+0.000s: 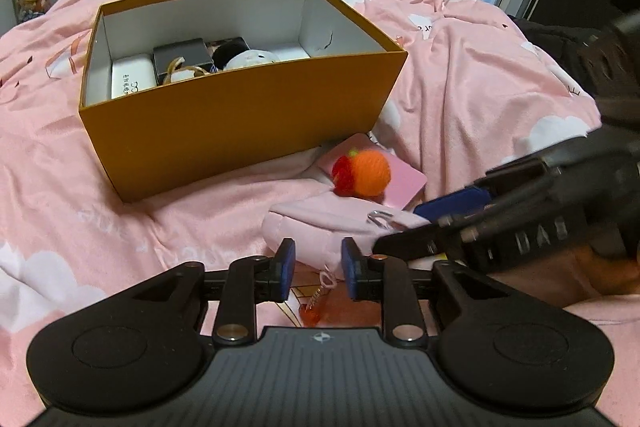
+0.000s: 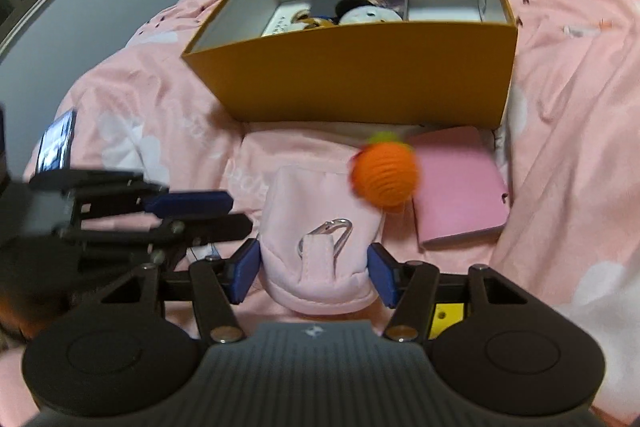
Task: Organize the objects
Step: 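Grasp pink pouch with left tool while right tool reaches pink card holder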
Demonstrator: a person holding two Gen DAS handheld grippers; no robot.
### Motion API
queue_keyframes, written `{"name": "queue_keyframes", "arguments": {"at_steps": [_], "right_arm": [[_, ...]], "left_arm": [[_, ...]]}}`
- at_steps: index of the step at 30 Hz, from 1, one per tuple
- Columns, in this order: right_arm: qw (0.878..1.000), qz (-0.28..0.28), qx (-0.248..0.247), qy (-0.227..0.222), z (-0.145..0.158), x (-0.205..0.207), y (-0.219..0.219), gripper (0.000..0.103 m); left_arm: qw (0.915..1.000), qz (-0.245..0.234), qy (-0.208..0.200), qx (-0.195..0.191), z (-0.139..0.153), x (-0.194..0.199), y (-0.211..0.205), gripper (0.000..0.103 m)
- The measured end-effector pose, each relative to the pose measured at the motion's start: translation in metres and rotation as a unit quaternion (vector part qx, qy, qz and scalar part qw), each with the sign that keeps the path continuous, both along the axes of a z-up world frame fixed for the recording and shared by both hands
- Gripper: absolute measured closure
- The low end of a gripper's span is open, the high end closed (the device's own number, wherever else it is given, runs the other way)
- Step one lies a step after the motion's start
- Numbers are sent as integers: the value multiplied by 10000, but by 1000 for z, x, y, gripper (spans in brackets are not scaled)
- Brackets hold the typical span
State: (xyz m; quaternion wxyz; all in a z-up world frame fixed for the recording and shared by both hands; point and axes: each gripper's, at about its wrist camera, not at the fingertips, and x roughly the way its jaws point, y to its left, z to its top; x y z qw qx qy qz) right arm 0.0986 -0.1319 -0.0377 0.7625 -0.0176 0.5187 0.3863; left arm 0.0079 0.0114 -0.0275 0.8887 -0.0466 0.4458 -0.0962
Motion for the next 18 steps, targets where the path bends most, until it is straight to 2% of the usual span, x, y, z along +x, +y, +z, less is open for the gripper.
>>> {"name": "queue_keyframes", "arguments": {"at_steps": [1,4,7,11,18], "right_arm": [[10000,-91,34,19,0,3,0,42],[9989,-412,217,-30,1,13,-2,41],[9974,-620,338,-147,2,17,-2,41],[9959,-726,425,-340,2,16,-1,41],[9938,-864,558,-428,-1,19,-5,40]], "left_arm": [[10000,-31,16,31,-1,0,-1,66],[9999,-119,33,92,-4,2,-4,65],[9983,-306,-187,464,-4,5,-15,62],[9926,-631,-424,942,-8,10,-30,57],[9865,-872,-525,1280,-24,25,-48,51]]}}
